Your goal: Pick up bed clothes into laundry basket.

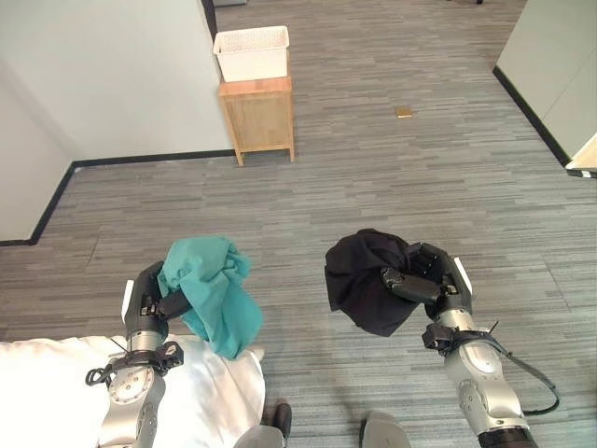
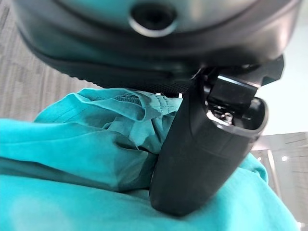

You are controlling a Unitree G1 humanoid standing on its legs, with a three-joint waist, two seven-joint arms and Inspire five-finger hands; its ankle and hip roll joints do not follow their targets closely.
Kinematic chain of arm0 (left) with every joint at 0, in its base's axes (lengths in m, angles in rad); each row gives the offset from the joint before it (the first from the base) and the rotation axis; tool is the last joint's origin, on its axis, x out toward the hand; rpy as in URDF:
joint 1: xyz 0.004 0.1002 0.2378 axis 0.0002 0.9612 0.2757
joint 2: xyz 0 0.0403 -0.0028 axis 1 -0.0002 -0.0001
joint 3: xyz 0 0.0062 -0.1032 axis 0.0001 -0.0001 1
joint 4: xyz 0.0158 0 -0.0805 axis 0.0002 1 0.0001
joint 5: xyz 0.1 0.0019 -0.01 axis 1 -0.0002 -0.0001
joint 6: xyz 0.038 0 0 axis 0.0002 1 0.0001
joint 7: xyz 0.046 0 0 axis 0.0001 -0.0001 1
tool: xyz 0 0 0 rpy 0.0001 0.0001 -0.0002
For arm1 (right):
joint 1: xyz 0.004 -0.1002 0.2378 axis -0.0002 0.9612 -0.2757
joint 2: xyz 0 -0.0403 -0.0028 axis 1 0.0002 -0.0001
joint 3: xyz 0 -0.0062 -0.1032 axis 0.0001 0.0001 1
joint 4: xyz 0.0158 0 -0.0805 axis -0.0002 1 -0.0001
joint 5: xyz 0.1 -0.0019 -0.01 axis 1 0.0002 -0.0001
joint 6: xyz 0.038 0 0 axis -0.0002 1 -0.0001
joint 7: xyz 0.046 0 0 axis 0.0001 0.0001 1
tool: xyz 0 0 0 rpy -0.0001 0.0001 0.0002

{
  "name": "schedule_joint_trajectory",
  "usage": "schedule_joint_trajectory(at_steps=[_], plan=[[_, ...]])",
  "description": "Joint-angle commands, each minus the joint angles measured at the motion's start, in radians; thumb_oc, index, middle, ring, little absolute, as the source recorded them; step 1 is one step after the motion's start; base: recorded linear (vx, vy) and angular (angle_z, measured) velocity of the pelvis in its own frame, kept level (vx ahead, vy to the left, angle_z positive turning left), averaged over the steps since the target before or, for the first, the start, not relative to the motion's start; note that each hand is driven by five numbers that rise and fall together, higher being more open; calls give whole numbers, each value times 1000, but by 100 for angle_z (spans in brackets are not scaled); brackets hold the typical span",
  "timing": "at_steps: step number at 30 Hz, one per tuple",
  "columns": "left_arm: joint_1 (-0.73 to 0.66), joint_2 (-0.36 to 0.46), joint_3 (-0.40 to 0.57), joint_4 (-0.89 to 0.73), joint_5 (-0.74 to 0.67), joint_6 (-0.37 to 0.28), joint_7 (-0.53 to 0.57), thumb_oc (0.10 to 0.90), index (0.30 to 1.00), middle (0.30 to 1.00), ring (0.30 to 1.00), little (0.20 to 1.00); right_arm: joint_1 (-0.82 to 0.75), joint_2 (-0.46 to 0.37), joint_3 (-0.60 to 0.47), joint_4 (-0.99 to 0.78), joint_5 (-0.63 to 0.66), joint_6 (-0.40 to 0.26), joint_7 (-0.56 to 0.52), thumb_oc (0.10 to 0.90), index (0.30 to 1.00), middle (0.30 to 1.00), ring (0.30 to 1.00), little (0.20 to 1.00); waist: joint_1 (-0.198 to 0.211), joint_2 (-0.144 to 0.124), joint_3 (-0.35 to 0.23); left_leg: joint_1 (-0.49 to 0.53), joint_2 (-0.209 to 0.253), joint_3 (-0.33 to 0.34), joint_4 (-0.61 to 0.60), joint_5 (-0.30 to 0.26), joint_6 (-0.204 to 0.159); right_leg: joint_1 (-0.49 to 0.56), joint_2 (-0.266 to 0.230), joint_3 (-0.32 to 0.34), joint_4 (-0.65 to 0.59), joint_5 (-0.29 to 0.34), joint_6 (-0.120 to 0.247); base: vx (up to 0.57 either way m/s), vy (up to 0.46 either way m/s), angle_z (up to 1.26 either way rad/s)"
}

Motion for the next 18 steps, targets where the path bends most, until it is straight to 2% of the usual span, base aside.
schedule_joint_trajectory(at_steps=[1, 2, 3, 4, 5, 6, 7, 8, 9, 10, 11, 12, 13, 14, 16, 17, 18], plan=[[-120, 74, 32, -124, -36, -119, -6, 400, 300, 300, 300, 300, -70, -23, -87, -130, 7, -128, -20, 400, 300, 300, 300, 300, -58, -22, -61, 132, 87, -65, 3, -192, -67, -19, -36, -63, -370, 165, 35, 543, -341, 14], [-133, 79, 33, -119, -22, -121, 1, 400, 300, 300, 300, 300, -65, -29, -93, -128, 3, -128, -24, 400, 300, 300, 300, 300, -77, -25, -62, 160, 111, -69, -1, -208, -79, -19, -25, -67, -400, 179, 45, 338, -288, 33], [-147, 85, 30, -118, -19, -118, -4, 400, 300, 300, 300, 300, -51, -31, -100, -139, 9, -118, -17, 400, 300, 300, 300, 300, -90, -39, -69, 160, 119, -76, 5, -206, -95, -3, -20, -52, -393, 184, 36, 297, -261, 41], [-154, 80, 29, -120, -19, -125, -1, 400, 300, 300, 300, 300, -52, -26, -100, -140, 14, -124, -17, 400, 300, 300, 300, 300, -97, -41, -76, 166, 138, -79, 13, -221, -96, 0, -9, -44, -378, 183, 35, 253, -260, 48], [-161, 69, 24, -112, -22, -129, 3, 400, 300, 300, 300, 300, -51, -29, -100, -133, 12, -127, -15, 400, 300, 300, 300, 300, -102, -42, -89, 167, 157, -83, 43, -210, -105, 0, 10, -35, -355, 169, 26, 170, -162, 43], [-162, 68, 23, -111, -21, -130, 3, 400, 300, 300, 300, 300, -51, -31, -100, -133, 13, -128, -15, 400, 300, 300, 300, 300, -105, -43, -89, 159, 157, -88, 47, -204, -110, -6, 8, -37, -350, 174, 21, 208, -218, 55], [-164, 60, 23, -105, -33, -131, 2, 400, 300, 300, 300, 300, -47, -40, -106, -119, 14, -129, -20, 400, 300, 300, 300, 300, -117, -37, -99, 147, 181, -104, 106, -158, -118, -4, 33, -37, -326, 157, 4, 299, -328, 45], [-183, 45, 7, -94, -48, -124, 0, 400, 300, 300, 300, 300, -45, -51, -105, -113, 56, -137, -16, 400, 300, 300, 300, 300, -119, -42, -93, 62, 186, -111, 343, 3, -113, 53, 61, -46, -327, 133, -45, 430, -463, 27], [-188, 42, 4, -90, -53, -122, 2, 400, 300, 300, 300, 300, -46, -58, -105, -108, 72, -141, -11, 400, 300, 300, 300, 300, -111, -59, -85, -6, 168, -113, 477, 63, -99, 92, 63, -60, -344, 123, -72, 310, -343, 9], [-188, 43, 4, -90, -53, -122, 2, 400, 300, 300, 300, 300, -47, -57, -105, -107, 73, -142, -11, 400, 300, 300, 300, 300, -116, -57, -90, -12, 169, -118, 485, 54, -97, 93, 64, -65, -346, 116, -69, 243, -323, 8], [-197, 44, 1, -95, -69, -125, 1, 400, 300, 300, 300, 300, -48, -64, -108, -107, 93, -150, -10, 400, 300, 300, 300, 300, -101, -74, -70, -80, 159, -111, 596, 80, -85, 138, 74, -67, -367, 102, -93, 225, -374, 5], [-201, 45, -2, -100, -82, -123, -2, 400, 300, 300, 300, 300, -34, -71, -122, -109, 98, -157, -18, 400, 300, 300, 300, 300, -99, -94, -50, -145, 177, -52, 705, 86, -77, 176, 76, -80, -384, 93, -119, 305, -501, 1], [-203, 43, -6, -99, -86, -124, -2, 400, 300, 300, 300, 300, -30, -78, -122, -103, 94, -155, -25, 400, 300, 300, 300, 300, -84, -110, -39, -194, 148, -46, 752, 55, -75, 203, 74, -77, -403, 80, -128, 317, -424, 2], [-204, 39, -8, -101, -92, -122, -7, 400, 300, 300, 300, 300, -24, -83, -127, -106, 93, -151, -29, 400, 300, 300, 300, 300, -71, -107, -28, -248, 140, -31, 768, 24, -79, 241, 84, -76, -418, 61, -130, 354, -269, 9], [-199, 22, -14, -96, -96, -117, -2, 400, 300, 300, 300, 300, -34, -87, -129, -113, 96, -144, -27, 400, 300, 300, 300, 300, -45, -103, -31, -353, 84, -12, 759, -6, -90, 305, 81, -79, -447, 41, -125, 437, -167, 11], [-194, 17, -13, -95, -99, -117, -4, 400, 300, 300, 300, 300, -40, -87, -130, -117, 95, -146, -25, 400, 300, 300, 300, 300, -32, -98, -36, -391, 68, 7, 700, -5, -93, 334, 84, -78, -463, 28, -122, 669, -93, 6], [-178, 9, -15, -93, -104, -118, -7, 400, 300, 300, 300, 300, -47, -83, -127, -120, 91, -151, -24, 400, 300, 300, 300, 300, 1, -77, -45, -443, 54, 45, 530, 9, -89, 381, 108, -79, -483, -2, -118, 524, -47, -5]])
